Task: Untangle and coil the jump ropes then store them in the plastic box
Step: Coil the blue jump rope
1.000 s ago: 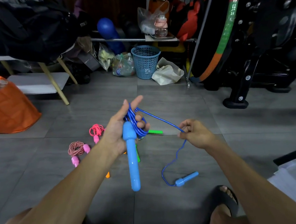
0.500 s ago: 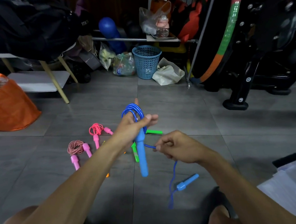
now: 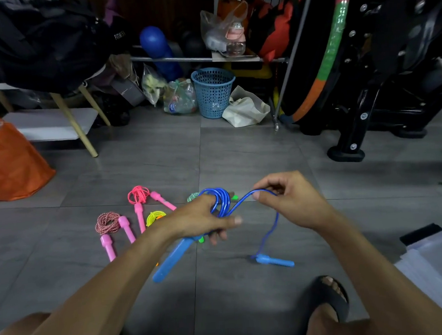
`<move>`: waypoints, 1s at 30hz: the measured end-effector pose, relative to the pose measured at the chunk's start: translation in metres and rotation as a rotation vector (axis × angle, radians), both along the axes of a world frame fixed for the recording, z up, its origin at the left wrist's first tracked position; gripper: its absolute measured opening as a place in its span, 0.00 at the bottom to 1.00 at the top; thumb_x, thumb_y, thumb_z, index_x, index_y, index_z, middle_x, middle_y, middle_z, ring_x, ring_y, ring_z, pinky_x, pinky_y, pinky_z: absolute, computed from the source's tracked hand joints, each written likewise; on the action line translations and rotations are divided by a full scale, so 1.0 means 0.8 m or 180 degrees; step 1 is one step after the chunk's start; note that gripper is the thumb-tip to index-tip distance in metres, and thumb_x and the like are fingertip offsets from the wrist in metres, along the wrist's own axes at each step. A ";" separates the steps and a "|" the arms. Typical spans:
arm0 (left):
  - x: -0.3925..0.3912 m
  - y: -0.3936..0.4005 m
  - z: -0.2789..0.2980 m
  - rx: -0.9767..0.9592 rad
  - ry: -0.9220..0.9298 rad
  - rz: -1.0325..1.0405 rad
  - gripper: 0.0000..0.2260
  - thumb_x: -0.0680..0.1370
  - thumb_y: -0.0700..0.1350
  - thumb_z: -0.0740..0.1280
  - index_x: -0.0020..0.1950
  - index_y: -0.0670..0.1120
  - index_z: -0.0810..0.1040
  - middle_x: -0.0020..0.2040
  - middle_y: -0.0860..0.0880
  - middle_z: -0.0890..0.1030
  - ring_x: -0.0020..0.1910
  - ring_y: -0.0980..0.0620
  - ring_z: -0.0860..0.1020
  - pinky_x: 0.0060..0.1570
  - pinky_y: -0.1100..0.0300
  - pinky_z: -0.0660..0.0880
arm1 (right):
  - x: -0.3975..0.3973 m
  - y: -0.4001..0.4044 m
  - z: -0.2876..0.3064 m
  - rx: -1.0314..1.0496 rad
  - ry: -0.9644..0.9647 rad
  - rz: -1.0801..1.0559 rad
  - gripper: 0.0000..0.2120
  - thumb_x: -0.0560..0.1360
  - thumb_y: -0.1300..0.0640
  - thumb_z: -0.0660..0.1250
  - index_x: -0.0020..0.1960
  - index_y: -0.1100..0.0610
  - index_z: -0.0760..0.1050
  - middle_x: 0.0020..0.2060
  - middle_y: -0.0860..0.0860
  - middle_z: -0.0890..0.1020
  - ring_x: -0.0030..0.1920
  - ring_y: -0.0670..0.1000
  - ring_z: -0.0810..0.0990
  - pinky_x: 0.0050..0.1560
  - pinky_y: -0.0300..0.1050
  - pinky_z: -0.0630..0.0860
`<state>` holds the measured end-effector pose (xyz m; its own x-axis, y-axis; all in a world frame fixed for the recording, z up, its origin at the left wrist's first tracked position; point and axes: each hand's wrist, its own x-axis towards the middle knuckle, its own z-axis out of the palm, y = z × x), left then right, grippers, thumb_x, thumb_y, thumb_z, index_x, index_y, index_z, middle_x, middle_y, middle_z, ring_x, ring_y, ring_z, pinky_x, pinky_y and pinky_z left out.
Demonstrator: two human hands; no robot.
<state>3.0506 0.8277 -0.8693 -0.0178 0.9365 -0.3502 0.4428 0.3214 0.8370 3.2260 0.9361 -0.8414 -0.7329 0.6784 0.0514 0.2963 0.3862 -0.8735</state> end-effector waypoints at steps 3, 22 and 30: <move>0.006 0.001 -0.001 -0.0118 -0.0458 -0.0273 0.13 0.78 0.43 0.67 0.62 0.45 0.74 0.40 0.40 0.83 0.25 0.53 0.78 0.35 0.62 0.74 | -0.011 -0.007 0.000 0.0057 0.0304 0.0007 0.09 0.72 0.64 0.71 0.39 0.51 0.80 0.32 0.49 0.81 0.33 0.43 0.74 0.37 0.36 0.71; -0.032 -0.006 0.022 0.1217 -0.4545 0.1142 0.36 0.62 0.49 0.79 0.68 0.45 0.73 0.49 0.47 0.84 0.45 0.49 0.84 0.41 0.57 0.81 | -0.013 0.037 -0.057 -0.1048 -0.0457 -0.0390 0.10 0.74 0.58 0.70 0.37 0.58 0.72 0.22 0.51 0.74 0.19 0.47 0.68 0.24 0.38 0.68; -0.012 0.004 0.023 0.1134 -0.3355 0.1598 0.29 0.75 0.33 0.60 0.74 0.49 0.61 0.50 0.41 0.84 0.51 0.43 0.83 0.56 0.53 0.77 | -0.033 -0.021 -0.037 -0.0591 -0.0986 0.0725 0.12 0.72 0.54 0.72 0.32 0.55 0.76 0.22 0.48 0.73 0.22 0.41 0.68 0.24 0.36 0.66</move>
<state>3.0408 0.8306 -0.8508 -0.2677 0.9538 -0.1367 -0.6135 -0.0593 0.7874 3.1996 0.9196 -0.8709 -0.8268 0.4743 -0.3026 0.4809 0.3166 -0.8176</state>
